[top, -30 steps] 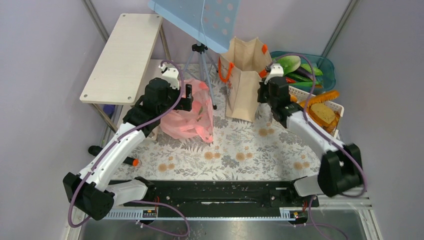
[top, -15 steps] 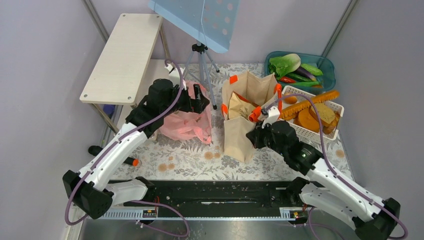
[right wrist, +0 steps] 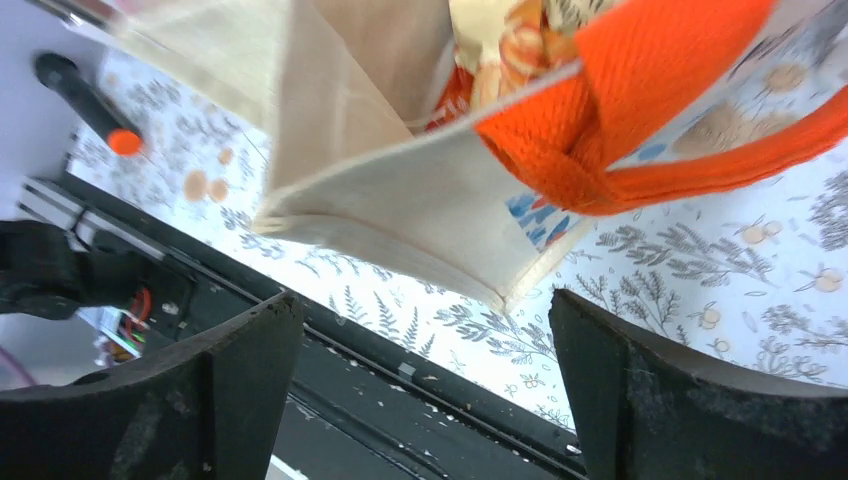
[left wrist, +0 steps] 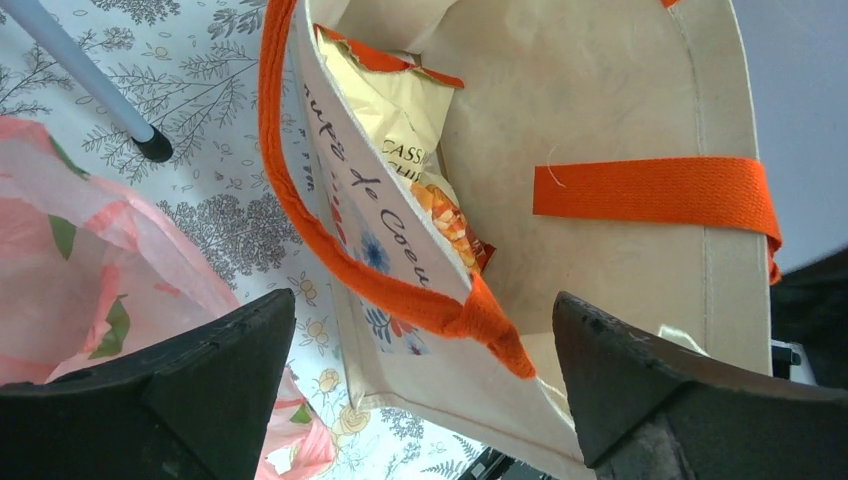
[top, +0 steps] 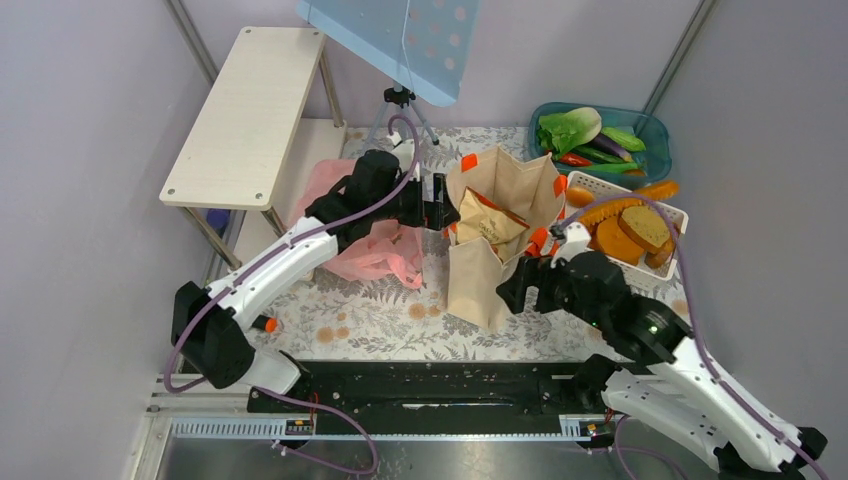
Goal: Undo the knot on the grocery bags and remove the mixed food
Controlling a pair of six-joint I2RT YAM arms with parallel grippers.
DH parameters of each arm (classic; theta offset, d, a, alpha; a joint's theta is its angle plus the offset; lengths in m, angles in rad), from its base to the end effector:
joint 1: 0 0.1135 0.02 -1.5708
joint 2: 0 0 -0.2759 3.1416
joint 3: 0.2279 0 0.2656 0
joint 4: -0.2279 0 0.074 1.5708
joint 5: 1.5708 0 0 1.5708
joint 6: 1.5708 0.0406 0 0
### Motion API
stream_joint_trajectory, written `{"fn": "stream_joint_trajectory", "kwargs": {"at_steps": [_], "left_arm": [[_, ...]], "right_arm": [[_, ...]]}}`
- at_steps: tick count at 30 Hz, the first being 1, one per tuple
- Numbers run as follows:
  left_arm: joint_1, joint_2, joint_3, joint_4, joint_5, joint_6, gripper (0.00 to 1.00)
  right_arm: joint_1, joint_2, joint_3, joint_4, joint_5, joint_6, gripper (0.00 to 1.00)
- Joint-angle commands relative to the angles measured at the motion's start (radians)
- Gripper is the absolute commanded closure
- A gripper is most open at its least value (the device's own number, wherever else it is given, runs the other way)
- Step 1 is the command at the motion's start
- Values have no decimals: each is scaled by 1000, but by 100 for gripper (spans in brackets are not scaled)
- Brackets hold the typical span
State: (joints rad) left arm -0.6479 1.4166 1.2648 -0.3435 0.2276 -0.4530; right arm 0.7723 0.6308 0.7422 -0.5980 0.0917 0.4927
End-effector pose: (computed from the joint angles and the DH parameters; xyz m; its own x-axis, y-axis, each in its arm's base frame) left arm 0.2675 -0.2139 0.3523 -0.6674 -0.0296 -0.7442 0.5051 0.7162 -0.4815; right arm 0.1092 0.1012 0.3111 -0.5964 0.0766 -0.7990 -0.4027 0.8326 0.3804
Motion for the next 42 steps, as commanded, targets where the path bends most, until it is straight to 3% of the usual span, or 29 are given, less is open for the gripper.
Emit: {"fn": "stream_joint_trajectory", "kwargs": {"at_steps": [1, 3, 6, 8, 10, 13, 16, 19, 26, 34, 35, 39, 42], "left_arm": [[-6, 46, 73, 0, 41, 22, 3], [-13, 68, 77, 16, 110, 44, 28], [-36, 69, 71, 8, 132, 95, 74], [-47, 50, 54, 7, 110, 120, 91], [-55, 27, 37, 6, 103, 139, 99], [-66, -8, 6, 12, 84, 150, 100], [-74, -28, -14, 16, 60, 139, 100], [-76, -26, -14, 10, 58, 113, 100], [-78, -20, -1, -13, 60, 105, 100], [-79, -34, 5, -26, 33, 117, 100], [-79, -35, 4, -28, 31, 118, 100], [-78, -38, 7, -36, 13, 128, 100], [-78, -42, 9, -43, -4, 137, 100]], "right_arm": [[6, -31, 189, -124, 71, -6, 1], [6, 2, 276, -168, 114, -4, 1], [7, 130, 440, -201, 145, -48, 0], [6, 239, 525, -206, 194, -91, 1], [0, 372, 606, -201, 243, -157, 0], [-51, 525, 670, -131, 198, -203, 1], [-155, 646, 648, -19, 72, -189, 1], [-213, 776, 621, 10, 47, -175, 1], [-216, 1043, 481, 92, 9, -120, 0], [-216, 1156, 327, 258, 2, -50, 2], [-216, 1164, 320, 265, -9, -47, 8], [-216, 1111, 266, 315, -35, -22, 62], [-216, 1001, 240, 329, -38, -6, 93]]}}
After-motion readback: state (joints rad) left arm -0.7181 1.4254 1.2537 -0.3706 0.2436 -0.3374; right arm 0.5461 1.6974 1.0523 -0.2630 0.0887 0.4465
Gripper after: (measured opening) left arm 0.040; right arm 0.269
